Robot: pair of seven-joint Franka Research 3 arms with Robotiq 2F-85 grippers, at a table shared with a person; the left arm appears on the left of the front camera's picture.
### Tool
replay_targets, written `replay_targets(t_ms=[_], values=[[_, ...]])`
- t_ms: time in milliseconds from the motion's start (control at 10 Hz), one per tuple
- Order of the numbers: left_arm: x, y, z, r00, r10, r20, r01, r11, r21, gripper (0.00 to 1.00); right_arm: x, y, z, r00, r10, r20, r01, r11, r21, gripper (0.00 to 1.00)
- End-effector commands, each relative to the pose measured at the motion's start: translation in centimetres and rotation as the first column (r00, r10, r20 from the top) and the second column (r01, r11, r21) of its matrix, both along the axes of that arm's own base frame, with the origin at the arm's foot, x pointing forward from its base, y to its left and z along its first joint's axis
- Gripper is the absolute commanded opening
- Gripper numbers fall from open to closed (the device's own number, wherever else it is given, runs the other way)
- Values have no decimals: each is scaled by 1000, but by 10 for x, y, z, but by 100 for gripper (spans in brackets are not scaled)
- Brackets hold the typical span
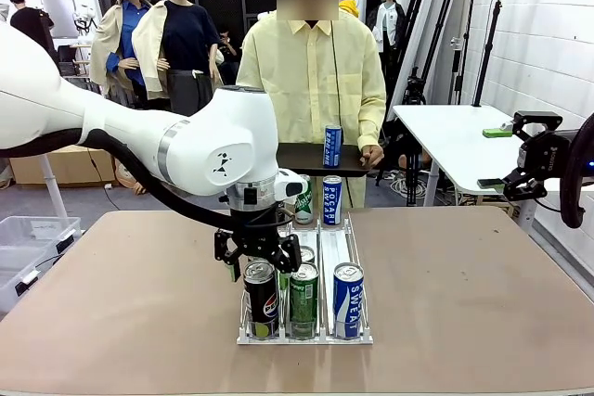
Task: Retrieve and hand over the desired beverage to the person.
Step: Pick up another can of the same type that the person held from the Automatic Can Dispenser.
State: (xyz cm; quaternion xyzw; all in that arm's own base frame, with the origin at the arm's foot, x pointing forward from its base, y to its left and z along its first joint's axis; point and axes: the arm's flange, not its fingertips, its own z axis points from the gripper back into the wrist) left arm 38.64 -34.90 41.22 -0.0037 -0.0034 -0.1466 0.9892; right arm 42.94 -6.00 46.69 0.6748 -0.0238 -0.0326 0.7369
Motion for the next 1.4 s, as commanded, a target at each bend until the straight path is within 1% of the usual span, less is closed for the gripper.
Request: replay_targets(t_ms=[0,100,200,300,400,800,900,1000,1100,1300], values=[[1,-7,-1,999,34,12,-34,999,3,100,0,1,0,1000,-6,-1,6,1000,-11,100],[0,-7,0,999,33,15,-33,999,6,100,0,1,0,1000,-6,-1,6,1000,-11,100],[2,-6,-1,999,32,13,-32,999,8,98,0,1,0,1000,-6,-1,6,1000,-11,100],[2,-6,-2,1000,26,11,-26,1000,14,92,0,1,0,1000,-6,-1,6,1000,-11,100],[1,-6,-2,1000,17,6,-17,1000,22,83,0,1,0,1000,-6,-1,6,1000,-11,100],[1,-4,-1,1000,16,1,-16,999,40,26,0,1,0,1000,-6,-1,6,1000,-11,100],[1,-3,0,1000,11,1,-11,999,34,7,0,1,0,1000,-6,-1,6,1000,-11,100],[0,-2,1,1000,9,-1,-9,1000,29,0,0,1,0,1000,-6,-1,6,1000,-11,100],[1,-1,-1,1000,3,-2,-3,1000,5,0,0,1,0,1000,-6,-1,6,1000,-11,100],[1,-1,-1,1000,3,-2,-3,1000,5,0,0,1,0,1000,-6,-1,6,1000,-11,100]])
